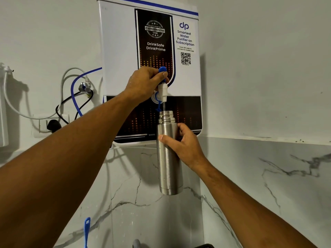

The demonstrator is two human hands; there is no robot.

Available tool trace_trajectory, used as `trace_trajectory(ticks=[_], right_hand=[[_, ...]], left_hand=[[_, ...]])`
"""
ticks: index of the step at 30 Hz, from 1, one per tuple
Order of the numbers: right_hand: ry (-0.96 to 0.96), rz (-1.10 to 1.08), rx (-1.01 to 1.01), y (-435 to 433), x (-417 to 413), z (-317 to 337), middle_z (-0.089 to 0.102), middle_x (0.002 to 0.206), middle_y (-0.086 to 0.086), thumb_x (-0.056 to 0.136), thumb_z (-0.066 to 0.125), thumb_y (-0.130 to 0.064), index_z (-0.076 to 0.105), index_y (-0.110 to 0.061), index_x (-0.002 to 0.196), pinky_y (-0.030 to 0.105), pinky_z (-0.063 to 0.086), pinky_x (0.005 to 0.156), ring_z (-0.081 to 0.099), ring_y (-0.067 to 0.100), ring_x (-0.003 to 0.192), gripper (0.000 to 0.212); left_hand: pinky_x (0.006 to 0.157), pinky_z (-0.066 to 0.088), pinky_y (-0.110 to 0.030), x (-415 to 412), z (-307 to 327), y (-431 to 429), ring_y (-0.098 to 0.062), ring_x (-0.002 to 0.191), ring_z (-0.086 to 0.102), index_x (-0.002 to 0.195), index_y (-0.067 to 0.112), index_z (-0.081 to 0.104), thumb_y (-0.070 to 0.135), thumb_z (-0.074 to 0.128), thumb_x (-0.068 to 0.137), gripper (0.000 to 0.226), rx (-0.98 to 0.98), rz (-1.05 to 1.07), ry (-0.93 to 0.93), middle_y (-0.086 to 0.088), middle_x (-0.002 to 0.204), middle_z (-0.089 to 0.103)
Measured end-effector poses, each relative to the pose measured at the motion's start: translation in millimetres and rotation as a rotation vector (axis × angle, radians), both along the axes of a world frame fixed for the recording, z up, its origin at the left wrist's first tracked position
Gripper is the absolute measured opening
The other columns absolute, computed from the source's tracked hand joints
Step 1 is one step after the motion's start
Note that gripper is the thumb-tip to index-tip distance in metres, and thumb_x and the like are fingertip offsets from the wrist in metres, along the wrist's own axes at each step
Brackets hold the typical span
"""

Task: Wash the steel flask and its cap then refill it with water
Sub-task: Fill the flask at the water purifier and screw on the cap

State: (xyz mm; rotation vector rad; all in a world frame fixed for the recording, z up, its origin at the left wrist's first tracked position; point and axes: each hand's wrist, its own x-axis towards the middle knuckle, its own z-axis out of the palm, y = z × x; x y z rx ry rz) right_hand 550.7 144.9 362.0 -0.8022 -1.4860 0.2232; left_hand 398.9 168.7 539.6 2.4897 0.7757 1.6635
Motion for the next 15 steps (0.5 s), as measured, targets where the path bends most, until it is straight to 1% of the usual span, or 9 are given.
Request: trace_trajectory(ticks=[3, 15], right_hand=[[0.001, -0.001, -0.002, 0.5, 0.1, 0.3, 0.069, 0.11, -0.009, 0.085, 0.082, -0.036, 0.056, -0.033, 0.118, 0.03, 0.063, 0.08, 0.072, 0.013, 0.096, 0.043], [0.007, 0.014, -0.007, 0.1, -0.1, 0.6, 0.069, 0.111, -0.009, 0.085, 0.082, -0.035, 0.057, -0.03, 0.121, 0.028, 0.062, 0.079, 0.072, 0.013, 0.096, 0.044]], left_hand=[[0.096, 0.058, -0.05, -0.3, -0.1, 0.2, -0.022, 0.1, 0.072, 0.109, 0.018, 0.076, 0.045, 0.055, 0.105, 0.035, 0.001, -0.003, -0.002, -0.002, 0.105, 0.076], [0.097, 0.058, -0.05, -0.4, -0.4, -0.7, -0.022, 0.101, 0.072, 0.11, 0.017, 0.076, 0.044, 0.054, 0.105, 0.035, 0.0, -0.002, 0.0, -0.003, 0.105, 0.076]])
